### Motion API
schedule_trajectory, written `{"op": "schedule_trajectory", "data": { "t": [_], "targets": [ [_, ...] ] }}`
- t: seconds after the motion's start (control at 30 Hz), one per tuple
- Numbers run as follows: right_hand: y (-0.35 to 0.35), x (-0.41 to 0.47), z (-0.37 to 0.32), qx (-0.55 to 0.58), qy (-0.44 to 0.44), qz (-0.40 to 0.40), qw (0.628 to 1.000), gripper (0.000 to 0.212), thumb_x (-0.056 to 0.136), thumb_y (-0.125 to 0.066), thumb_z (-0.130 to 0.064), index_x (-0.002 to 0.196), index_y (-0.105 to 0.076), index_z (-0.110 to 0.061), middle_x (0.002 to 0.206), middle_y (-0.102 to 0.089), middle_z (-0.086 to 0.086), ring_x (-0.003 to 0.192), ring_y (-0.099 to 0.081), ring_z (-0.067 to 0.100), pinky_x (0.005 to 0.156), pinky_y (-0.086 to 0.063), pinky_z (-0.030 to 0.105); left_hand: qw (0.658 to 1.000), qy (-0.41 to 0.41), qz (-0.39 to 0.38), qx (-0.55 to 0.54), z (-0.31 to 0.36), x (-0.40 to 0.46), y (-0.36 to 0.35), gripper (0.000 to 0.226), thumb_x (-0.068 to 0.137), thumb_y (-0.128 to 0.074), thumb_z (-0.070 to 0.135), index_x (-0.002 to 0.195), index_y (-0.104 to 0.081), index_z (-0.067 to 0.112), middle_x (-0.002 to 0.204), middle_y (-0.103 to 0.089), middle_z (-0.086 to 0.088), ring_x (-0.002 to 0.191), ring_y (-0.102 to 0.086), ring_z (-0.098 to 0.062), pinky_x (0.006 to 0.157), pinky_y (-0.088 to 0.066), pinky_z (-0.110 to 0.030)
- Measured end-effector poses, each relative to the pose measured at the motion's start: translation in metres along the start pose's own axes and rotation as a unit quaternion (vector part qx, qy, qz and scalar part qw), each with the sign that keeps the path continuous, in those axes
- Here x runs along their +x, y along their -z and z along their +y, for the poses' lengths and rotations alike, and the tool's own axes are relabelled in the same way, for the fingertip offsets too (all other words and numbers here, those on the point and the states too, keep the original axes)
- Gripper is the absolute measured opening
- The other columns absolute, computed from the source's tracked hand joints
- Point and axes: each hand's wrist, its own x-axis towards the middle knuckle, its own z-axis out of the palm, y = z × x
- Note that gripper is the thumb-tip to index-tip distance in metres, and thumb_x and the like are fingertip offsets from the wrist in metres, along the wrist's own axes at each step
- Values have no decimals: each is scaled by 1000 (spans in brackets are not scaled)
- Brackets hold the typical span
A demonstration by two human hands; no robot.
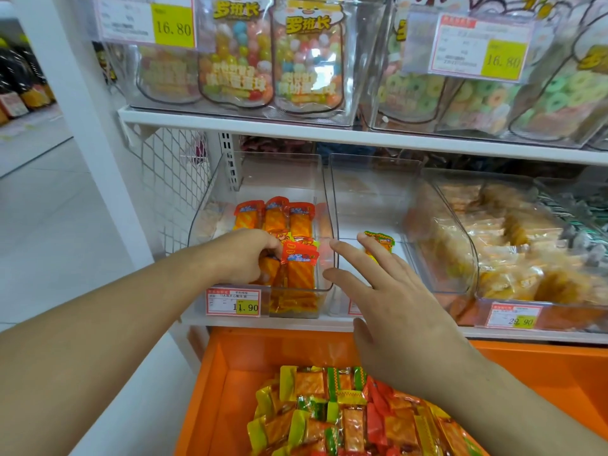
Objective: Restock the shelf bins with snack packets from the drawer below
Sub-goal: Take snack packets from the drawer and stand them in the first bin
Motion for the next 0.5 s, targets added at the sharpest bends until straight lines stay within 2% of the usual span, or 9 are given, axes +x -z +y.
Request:
{"op": "schedule_trajectory", "data": {
  "t": [0.13, 0.27, 0.37, 0.5],
  "targets": [
    [0, 0, -4, -6, 8, 3, 1000, 74, 84, -64, -21, 152, -38, -39, 172, -8, -10, 161, 6, 23, 129, -15, 51, 1000, -8, -2, 12, -1, -2, 1, 55, 84, -83, 23, 133, -62, 38, 134, -56, 13, 118, -56, -15, 97, -52, -32],
    [0, 1, -7, -1, 2, 3, 1000, 73, 84, -64, -21, 151, -39, -38, 171, -8, -11, 160, 6, 22, 129, -14, 48, 1000, -11, 1, 7, 1, -4, 1, 48, 88, -80, 31, 133, -62, 33, 126, -56, 13, 112, -55, -13, 93, -50, -28],
    [-1, 0, -7, 7, -2, 1, 1000, 74, 86, -62, -20, 153, -35, -38, 171, -4, -12, 160, 9, 20, 128, -13, 47, 1000, -4, 12, -15, 3, -3, -2, 39, 94, -73, 39, 131, -65, 30, 127, -61, 8, 112, -57, -14, 94, -49, -30],
    [-2, -1, -7, 15, -6, 1, 1000, 77, 85, -61, -19, 154, -33, -37, 171, -3, -13, 160, 9, 19, 129, -15, 48, 997, -1, 50, -61, 8, -3, -3, 55, 90, -78, 33, 140, -56, 31, 129, -62, 11, 116, -59, -12, 98, -54, -34]
  ]
}}
